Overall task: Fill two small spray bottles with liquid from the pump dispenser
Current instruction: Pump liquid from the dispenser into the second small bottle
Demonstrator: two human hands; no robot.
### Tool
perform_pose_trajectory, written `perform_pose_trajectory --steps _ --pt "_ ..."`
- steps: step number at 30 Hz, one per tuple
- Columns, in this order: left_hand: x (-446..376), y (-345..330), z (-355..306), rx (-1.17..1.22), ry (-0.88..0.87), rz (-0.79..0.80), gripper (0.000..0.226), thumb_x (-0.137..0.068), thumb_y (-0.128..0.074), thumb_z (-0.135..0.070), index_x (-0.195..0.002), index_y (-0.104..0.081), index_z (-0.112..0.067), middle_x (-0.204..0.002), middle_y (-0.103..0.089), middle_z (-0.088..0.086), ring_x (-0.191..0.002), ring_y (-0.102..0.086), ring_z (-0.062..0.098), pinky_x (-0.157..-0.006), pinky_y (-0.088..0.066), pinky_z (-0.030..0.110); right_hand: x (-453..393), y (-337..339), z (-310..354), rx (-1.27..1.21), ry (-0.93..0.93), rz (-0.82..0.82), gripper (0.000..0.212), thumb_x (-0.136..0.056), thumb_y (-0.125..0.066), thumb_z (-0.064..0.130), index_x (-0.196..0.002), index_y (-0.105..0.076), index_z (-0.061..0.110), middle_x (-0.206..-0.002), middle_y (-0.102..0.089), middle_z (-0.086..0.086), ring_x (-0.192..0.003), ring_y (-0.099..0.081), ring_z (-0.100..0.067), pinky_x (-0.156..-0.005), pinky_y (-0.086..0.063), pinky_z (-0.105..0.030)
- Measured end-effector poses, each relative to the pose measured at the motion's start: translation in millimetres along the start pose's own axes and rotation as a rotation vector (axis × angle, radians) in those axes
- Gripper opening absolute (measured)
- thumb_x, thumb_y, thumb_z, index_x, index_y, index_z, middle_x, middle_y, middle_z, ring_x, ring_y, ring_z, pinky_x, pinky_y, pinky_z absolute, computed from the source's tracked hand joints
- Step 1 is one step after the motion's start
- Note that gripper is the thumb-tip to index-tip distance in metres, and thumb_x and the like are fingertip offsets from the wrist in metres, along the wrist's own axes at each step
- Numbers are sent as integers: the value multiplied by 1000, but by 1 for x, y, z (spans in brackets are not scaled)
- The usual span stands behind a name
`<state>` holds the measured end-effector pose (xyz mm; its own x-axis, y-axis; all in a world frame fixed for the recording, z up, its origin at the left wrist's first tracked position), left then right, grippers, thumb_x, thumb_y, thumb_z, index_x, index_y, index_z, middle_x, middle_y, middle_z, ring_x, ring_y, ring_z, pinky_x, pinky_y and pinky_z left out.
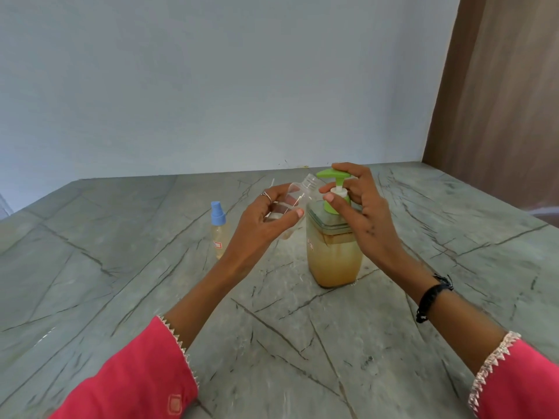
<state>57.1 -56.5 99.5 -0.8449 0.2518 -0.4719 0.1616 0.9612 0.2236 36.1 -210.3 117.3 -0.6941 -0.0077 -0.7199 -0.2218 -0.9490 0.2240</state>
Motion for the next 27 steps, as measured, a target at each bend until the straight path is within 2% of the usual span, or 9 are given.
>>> perform_pose_trajectory --steps 3,5,8,12,15,18,20,24,27 --pt "-4 2 -1 -5 -6 -27 35 -72 -63 -37 -104 -54 -46 -108 -62 -1 -97 -59 11 -80 -51 22 -4 -1 -4 28 26 -10 31 -94 -57 26 -122 -45 29 -98 -69 -2 -86 -66 -27 -75 -54 -45" --pt "-6 0 -5 -6 -33 -28 41 -68 -61 -43 -109 -52 -43 -106 -62 2 -94 -59 14 -78 -52 25 -6 1 -6 53 47 -6 32 -92 -56 32 -121 -44 33 -95 -69 -4 -81 -66 -29 -71 -53 -49" --pt "-7 2 -5 27 -55 -55 40 -68 -60 -43 -106 -49 -37 -106 -62 10 -95 -61 25 -80 -52 35 -9 1 -5 99 95 9 33 -90 -54 37 -121 -43 32 -90 -69 -5 -71 -64 -24 -64 -52 -44" --pt "-6 5 1 50 -74 -109 32 -71 -59 -42 -100 -48 -35 -107 -64 10 -98 -62 27 -83 -51 43 -7 1 -7 7 101 -25 33 -88 -55 35 -120 -45 32 -94 -69 -5 -86 -68 -21 -77 -55 -41" --pt "-5 4 5 54 -80 -108 30 -73 -59 -41 -101 -50 -34 -102 -66 1 -95 -64 18 -81 -52 37 -5 1 -7 -44 118 -54 34 -88 -57 31 -120 -49 25 -96 -69 1 -88 -68 -16 -80 -56 -35" --pt "-5 2 9 52 -69 -103 35 -72 -60 -42 -104 -51 -30 -105 -66 6 -93 -64 21 -76 -54 30 -5 1 -8 -66 137 -63 42 -87 -56 31 -117 -56 2 -105 -62 26 -96 -65 -4 -83 -51 -21" --pt "-6 0 9 50 -66 -96 37 -71 -60 -42 -105 -51 -29 -106 -65 8 -93 -65 20 -75 -54 26 -5 2 -6 -73 154 -59 44 -87 -56 29 -117 -56 -5 -109 -57 36 -99 -63 0 -87 -50 -20" --pt "-6 0 8 58 -69 -99 36 -71 -60 -43 -104 -52 -31 -105 -66 5 -94 -65 17 -75 -55 24 -5 2 -7 -48 175 -52 31 -89 -58 16 -113 -60 -3 -118 -50 40 -109 -55 11 -88 -43 -8" --pt "-6 -1 5 69 -85 -92 39 -72 -60 -41 -108 -52 -26 -109 -64 8 -99 -64 15 -77 -54 23 -6 1 -10 -72 154 -47 23 -88 -55 22 -106 -65 9 -124 -45 37 -108 -56 9 -85 -45 -9"
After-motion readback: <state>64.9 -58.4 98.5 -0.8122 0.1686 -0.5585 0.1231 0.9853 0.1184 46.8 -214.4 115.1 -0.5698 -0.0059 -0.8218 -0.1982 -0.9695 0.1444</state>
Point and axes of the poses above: each hand's wrist, its own x-axis away from the middle knuckle, its own y-axis out of the back of the hand, z = x × y, the point moved 10 cm from there along -x, towards the middle knuckle
